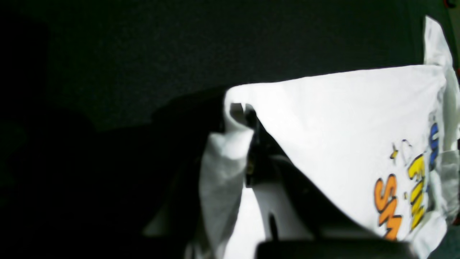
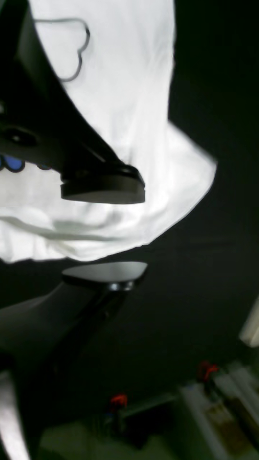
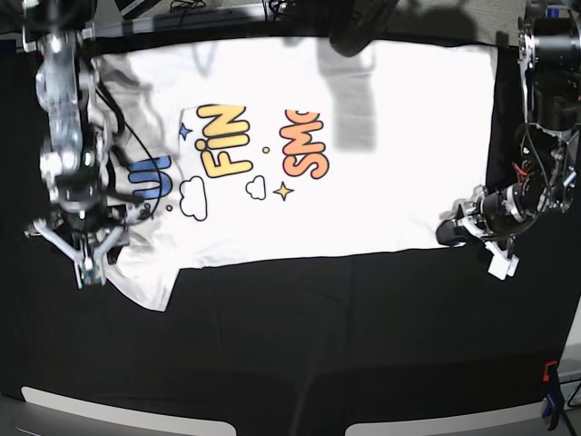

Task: Layout the t-shirt on the table in an organized manner, then fold the t-shirt properly
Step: 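Move both grippers to the shirt's side edges and grasp them, then fold the shirt's side edges inward toward the middle with both grippers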

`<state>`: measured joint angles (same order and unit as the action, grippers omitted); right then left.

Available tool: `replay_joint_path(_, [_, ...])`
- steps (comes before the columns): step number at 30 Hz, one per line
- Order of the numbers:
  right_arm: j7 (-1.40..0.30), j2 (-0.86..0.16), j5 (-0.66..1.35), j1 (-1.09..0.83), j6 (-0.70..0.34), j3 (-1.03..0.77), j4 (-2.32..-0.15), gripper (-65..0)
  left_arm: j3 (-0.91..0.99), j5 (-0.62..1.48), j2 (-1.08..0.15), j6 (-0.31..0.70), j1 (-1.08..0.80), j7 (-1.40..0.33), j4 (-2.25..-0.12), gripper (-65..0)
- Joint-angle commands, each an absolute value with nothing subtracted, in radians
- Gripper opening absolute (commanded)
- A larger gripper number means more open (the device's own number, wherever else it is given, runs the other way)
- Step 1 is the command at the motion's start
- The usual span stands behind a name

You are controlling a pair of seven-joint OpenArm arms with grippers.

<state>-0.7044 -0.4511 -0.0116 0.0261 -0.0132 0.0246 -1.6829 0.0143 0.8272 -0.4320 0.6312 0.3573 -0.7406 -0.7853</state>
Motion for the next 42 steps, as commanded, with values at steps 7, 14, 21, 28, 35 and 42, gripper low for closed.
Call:
replay_joint_path(7, [-0.773, -0.411, 0.064, 0.426, -0.167, 0.02, -1.293, -39.4, 0.019, 0.839, -0.446, 0.637, 0.382, -0.732, -0.798, -65.0])
replay_joint_path(14, [-0.716, -0.404, 0.056, 0.688, -0.274, 0.02, -0.828, -39.4, 0.019, 0.839, -0.446, 0.637, 0.382, -0.732, -0.798, -65.0])
replay_joint_path(21, [-0.597, -0.395, 0.052, 0.761, -0.39, 0.02, -0.557, -39.4, 0.019, 0.839, -0.446, 0.637, 0.382, -0.732, -0.798, -65.0])
replay_joint_path(28, [-0.605, -0.357, 0.052, 0.74, -0.39, 0.02, -0.535, -65.0, 0.019, 0.839, -0.446, 0.637, 0.383, -0.731, -0.798, -65.0])
replay_joint_path(35, [-0.602, -0.355, 0.016, 0.782, -0.389, 0.02, -0.536, -65.0, 0.019, 0.839, -0.447, 0.638, 0.386, -0.731, -0.798, -65.0])
replay_joint_path(42, [-0.63, -0.389, -0.004, 0.795, -0.389, 0.02, -0.586, -65.0, 0.02, 0.761, -0.447, 0.679, 0.388, -0.69, -0.842, -65.0])
